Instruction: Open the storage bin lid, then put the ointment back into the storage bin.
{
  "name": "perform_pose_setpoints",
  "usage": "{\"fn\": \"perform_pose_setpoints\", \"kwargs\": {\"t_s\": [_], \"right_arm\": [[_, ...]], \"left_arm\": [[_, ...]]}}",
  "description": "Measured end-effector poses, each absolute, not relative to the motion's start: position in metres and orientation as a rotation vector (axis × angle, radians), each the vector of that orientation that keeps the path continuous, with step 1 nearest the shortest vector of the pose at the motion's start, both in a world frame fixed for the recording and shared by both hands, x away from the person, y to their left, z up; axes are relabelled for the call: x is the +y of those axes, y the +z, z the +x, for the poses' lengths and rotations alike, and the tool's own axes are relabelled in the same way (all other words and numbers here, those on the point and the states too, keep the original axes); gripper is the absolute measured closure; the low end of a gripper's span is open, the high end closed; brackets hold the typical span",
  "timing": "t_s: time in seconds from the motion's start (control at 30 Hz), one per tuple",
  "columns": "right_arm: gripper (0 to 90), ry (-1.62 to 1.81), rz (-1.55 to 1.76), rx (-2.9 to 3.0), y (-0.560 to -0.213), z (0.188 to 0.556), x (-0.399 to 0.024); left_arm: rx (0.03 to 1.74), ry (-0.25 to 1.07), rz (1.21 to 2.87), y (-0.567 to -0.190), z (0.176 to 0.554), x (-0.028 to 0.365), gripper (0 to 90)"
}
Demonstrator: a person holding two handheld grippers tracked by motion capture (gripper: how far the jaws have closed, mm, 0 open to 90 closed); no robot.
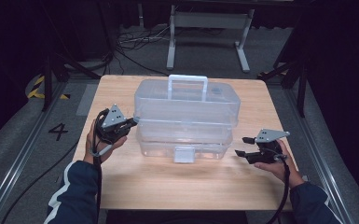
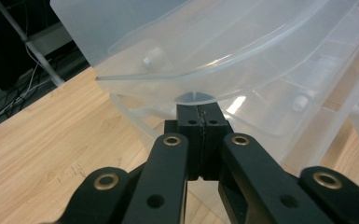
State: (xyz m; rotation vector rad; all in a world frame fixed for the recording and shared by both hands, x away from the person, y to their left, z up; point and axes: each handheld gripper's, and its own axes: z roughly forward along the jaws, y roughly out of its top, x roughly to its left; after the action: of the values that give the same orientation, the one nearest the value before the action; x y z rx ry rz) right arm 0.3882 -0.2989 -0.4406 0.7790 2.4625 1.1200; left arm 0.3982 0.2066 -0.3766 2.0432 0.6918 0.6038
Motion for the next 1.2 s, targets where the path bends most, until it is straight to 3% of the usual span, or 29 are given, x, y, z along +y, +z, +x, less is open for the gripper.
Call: {"fn": "perform_pose_setpoints", "kwargs": {"t_s": [1.2], "right_arm": [[38.8,1.113,0.763,2.474,-0.443,0.386,-0.299]], "left_arm": [[0.694,0.610,2.129,-0.392,0.385,0.208,90.0]]}}
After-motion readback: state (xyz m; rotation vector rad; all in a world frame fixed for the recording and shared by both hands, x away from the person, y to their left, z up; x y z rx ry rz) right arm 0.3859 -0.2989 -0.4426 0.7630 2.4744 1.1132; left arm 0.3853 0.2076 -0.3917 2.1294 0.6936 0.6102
